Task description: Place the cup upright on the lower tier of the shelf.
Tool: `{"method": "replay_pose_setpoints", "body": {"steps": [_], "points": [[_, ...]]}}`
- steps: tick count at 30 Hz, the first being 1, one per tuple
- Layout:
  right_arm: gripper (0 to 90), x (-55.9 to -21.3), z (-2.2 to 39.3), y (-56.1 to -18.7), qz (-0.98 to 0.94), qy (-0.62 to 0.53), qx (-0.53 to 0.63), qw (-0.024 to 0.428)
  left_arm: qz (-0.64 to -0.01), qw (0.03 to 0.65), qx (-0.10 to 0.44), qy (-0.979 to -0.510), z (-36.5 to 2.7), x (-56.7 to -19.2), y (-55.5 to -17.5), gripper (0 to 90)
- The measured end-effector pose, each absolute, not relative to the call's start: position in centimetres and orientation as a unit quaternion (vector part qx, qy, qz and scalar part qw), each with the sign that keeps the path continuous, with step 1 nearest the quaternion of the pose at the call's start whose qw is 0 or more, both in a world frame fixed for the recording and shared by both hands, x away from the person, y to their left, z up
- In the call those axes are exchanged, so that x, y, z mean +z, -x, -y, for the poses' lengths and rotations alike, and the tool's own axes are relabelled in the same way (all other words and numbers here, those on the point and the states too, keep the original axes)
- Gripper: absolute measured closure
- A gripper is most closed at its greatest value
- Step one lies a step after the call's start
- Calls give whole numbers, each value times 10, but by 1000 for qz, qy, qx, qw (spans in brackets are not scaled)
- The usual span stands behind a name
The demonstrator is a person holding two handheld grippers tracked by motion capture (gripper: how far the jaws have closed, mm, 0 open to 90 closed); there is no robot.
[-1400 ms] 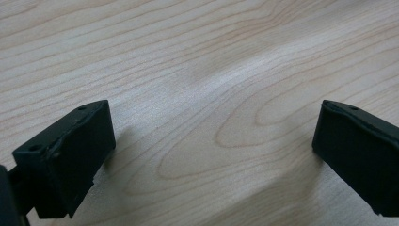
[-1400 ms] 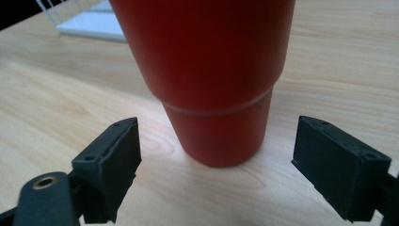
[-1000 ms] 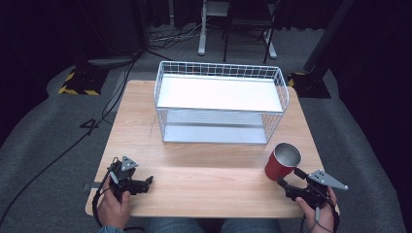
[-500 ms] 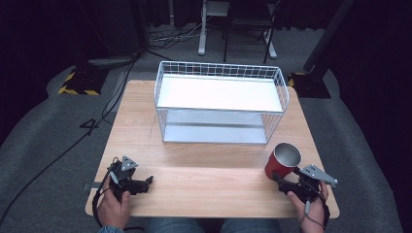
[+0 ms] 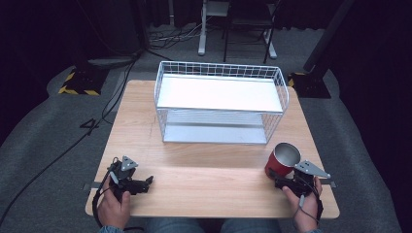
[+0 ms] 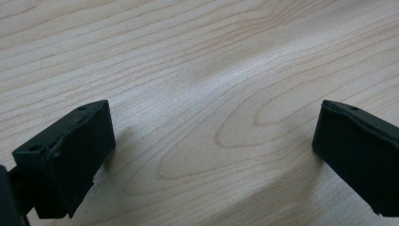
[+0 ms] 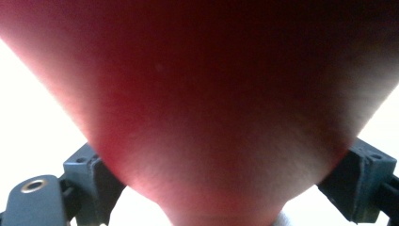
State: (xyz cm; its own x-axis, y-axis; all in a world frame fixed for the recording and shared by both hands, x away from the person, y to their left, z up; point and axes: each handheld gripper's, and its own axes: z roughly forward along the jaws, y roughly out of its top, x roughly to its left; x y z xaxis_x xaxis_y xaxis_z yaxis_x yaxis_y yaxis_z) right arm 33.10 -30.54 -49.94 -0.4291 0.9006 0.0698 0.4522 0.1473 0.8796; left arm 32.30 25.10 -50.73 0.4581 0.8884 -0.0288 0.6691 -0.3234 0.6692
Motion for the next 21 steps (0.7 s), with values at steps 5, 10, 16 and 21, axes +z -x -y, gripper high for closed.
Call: {"method": "replay_pose_setpoints", "body": {"steps": [5, 10, 16, 21], "points": [[145, -500, 303, -334, -715, -469, 453, 253, -490, 313, 175, -794, -251, -507, -323, 0], [144, -500, 304, -336, -716, -466, 457, 247, -490, 313, 175, -794, -251, -507, -323, 0], [155, -499, 304, -336, -719, -460, 455, 253, -490, 313, 175, -795, -251, -507, -323, 0], [161, -499, 303, -335, -720, -456, 455, 258, -490, 313, 175, -794, -251, -507, -323, 0]]}}
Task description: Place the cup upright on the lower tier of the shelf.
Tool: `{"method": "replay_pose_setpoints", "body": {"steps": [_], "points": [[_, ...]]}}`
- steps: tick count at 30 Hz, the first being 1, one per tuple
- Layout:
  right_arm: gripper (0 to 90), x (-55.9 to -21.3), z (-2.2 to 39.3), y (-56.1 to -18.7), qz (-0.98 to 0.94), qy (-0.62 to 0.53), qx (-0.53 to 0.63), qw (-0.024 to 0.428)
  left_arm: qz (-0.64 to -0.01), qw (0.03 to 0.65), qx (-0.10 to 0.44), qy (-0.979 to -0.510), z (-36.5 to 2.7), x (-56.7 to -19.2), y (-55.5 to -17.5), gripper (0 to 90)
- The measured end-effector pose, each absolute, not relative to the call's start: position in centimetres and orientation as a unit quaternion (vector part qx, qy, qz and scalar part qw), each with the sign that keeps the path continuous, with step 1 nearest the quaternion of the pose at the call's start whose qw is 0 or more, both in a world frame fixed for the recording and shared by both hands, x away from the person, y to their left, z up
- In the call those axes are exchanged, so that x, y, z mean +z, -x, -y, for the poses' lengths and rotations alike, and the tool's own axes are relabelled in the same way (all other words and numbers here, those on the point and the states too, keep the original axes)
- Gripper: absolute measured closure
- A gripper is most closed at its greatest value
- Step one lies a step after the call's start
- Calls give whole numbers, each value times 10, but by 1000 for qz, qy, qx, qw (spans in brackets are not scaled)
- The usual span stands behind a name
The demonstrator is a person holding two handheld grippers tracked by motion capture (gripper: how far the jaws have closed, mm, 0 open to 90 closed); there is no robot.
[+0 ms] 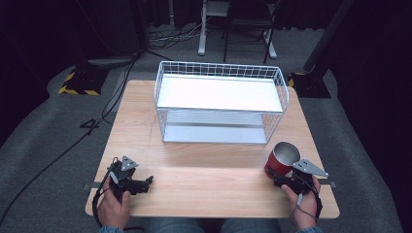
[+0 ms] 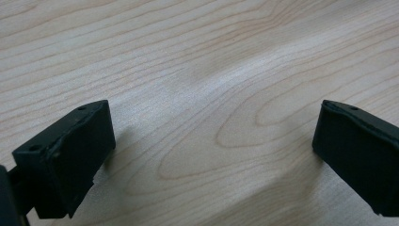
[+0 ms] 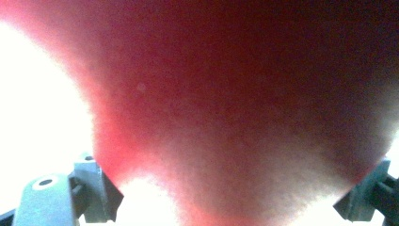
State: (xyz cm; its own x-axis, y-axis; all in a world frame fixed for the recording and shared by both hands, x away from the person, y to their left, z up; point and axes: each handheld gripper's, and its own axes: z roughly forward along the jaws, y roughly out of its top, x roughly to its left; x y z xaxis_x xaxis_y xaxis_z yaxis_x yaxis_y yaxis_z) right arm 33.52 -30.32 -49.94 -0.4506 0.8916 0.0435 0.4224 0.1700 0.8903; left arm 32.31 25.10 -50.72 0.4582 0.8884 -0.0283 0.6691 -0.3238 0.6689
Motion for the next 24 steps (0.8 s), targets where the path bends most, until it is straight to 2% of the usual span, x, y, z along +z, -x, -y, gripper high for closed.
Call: {"method": "replay_pose_setpoints", "body": {"steps": [9, 24], "points": [[163, -499, 301, -333, -724, -446, 451, 271, -490, 313, 175, -795, -251, -507, -323, 0], [163, -490, 293, -334, -713, -435, 483, 262, -490, 313, 175, -794, -251, -507, -323, 0]]}}
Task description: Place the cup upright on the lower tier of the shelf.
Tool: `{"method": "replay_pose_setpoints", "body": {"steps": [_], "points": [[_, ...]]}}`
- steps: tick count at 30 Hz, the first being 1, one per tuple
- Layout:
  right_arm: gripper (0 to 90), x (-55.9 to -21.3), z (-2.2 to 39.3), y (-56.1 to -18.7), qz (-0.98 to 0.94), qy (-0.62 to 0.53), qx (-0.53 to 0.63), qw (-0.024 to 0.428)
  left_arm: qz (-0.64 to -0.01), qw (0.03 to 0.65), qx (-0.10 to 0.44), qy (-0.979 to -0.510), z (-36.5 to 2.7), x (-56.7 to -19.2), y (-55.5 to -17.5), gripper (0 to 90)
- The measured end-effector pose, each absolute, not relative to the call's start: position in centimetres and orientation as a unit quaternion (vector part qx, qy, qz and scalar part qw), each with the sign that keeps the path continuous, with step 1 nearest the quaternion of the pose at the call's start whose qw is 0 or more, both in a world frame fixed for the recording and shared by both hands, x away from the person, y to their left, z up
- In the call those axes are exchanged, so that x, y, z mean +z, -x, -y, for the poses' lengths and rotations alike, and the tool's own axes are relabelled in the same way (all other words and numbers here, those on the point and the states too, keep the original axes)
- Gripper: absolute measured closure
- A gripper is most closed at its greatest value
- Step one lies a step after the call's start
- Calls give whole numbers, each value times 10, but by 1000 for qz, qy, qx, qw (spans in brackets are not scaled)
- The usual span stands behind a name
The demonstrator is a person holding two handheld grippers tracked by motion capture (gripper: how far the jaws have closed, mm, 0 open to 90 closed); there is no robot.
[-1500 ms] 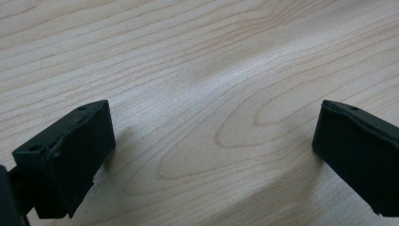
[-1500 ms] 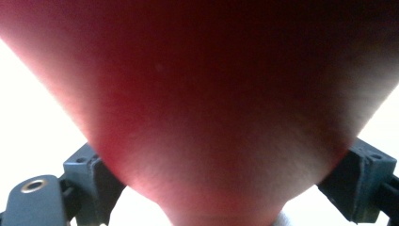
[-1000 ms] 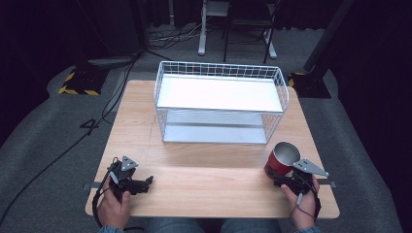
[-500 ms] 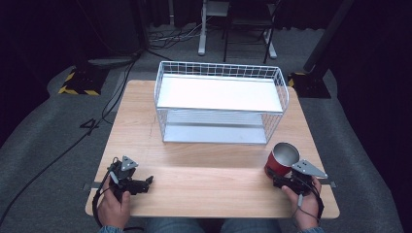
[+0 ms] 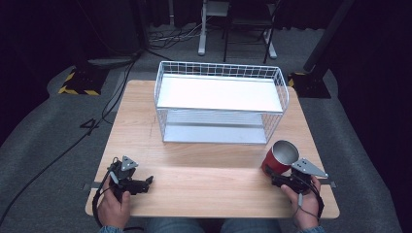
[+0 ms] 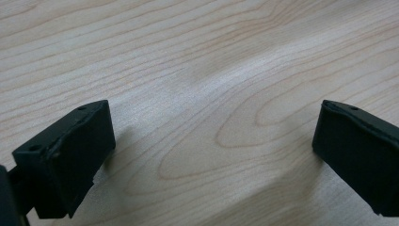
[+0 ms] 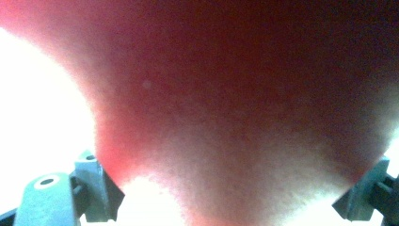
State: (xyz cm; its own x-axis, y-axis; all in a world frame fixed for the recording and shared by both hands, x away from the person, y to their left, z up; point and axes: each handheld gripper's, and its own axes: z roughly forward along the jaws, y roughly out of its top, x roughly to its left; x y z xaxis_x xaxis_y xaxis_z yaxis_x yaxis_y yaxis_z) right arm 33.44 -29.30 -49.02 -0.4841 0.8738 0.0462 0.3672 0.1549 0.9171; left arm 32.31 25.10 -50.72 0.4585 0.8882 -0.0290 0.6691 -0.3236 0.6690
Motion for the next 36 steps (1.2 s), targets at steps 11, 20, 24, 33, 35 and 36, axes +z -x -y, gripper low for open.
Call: {"method": "replay_pose_setpoints", "body": {"steps": [11, 20, 24, 33, 35, 36], "points": [[163, -475, 270, -350, -719, -417, 492, 259, -490, 313, 175, -794, -251, -507, -323, 1], [163, -465, 242, -366, -732, -400, 488, 258, -490, 314, 175, -794, -251, -507, -323, 0], [163, -463, 229, -374, -740, -389, 485, 255, -490, 314, 175, -794, -251, -507, -323, 0], [163, -462, 205, -392, -749, -382, 485, 242, -490, 314, 175, -795, -251, -507, -323, 0], [163, -461, 201, -395, -750, -381, 486, 239, -490, 314, 175, -794, -251, -507, -323, 0], [163, -461, 199, -397, -750, -380, 485, 238, -490, 314, 175, -795, -251, -507, -323, 0]]}}
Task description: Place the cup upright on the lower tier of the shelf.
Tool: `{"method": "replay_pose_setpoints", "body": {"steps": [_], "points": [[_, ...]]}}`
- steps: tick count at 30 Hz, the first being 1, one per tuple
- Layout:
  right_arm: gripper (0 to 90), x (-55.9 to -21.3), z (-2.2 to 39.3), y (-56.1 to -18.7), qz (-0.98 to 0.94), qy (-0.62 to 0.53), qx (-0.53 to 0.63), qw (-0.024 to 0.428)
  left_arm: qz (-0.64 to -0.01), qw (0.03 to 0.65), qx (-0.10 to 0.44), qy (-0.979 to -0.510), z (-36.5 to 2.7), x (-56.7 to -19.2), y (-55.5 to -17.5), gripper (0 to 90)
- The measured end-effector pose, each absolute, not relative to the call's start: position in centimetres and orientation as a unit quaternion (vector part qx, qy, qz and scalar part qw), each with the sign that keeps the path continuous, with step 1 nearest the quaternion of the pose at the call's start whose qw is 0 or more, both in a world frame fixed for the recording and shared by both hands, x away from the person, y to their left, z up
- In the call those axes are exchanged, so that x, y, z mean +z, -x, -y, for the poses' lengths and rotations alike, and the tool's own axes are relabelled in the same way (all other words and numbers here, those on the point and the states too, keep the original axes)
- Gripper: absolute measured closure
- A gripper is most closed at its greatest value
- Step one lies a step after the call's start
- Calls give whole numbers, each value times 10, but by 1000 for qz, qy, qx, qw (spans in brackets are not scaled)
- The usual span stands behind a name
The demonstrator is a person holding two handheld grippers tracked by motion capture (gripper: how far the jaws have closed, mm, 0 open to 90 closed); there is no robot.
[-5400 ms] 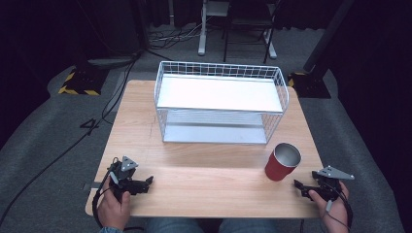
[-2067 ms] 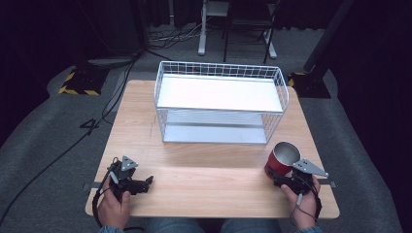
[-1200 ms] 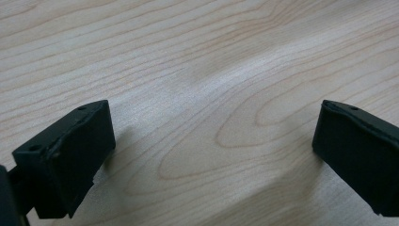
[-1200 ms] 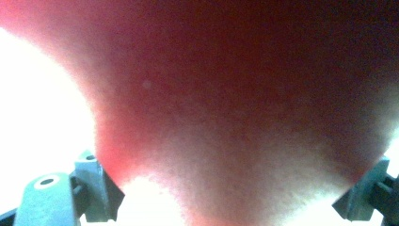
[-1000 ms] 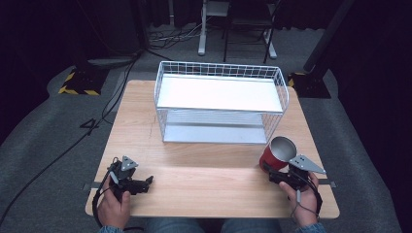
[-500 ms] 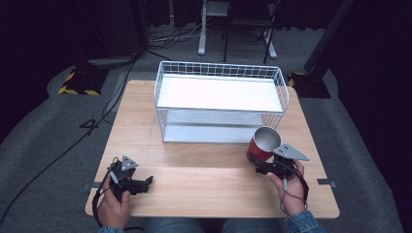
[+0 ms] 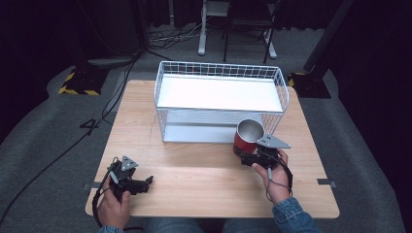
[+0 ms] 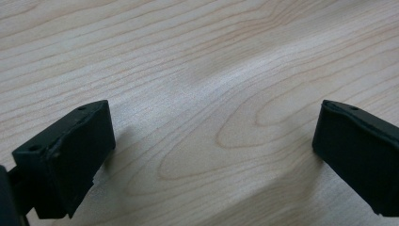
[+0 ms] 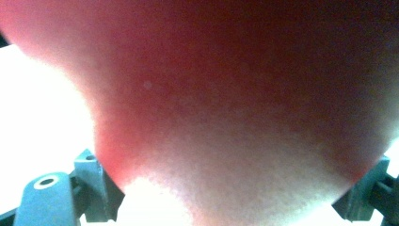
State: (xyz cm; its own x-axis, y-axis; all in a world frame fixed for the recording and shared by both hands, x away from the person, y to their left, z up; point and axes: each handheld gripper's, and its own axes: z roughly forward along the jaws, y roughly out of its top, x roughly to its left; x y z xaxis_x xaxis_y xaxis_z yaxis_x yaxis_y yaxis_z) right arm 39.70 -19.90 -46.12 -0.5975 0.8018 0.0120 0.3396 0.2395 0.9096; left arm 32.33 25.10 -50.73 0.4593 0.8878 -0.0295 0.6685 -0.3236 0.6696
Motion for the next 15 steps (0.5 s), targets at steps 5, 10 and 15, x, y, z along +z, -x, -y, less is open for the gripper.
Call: {"method": "replay_pose_setpoints", "body": {"steps": [5, 10, 15], "points": [[163, -461, 190, -406, -752, -381, 485, 231, -490, 314, 175, -794, -251, -507, -323, 0], [163, -462, 182, -414, -755, -378, 484, 229, -490, 314, 174, -795, -251, -507, -323, 0], [163, -462, 173, -423, -754, -377, 487, 227, -490, 314, 175, -795, -251, -507, -323, 0]]}}
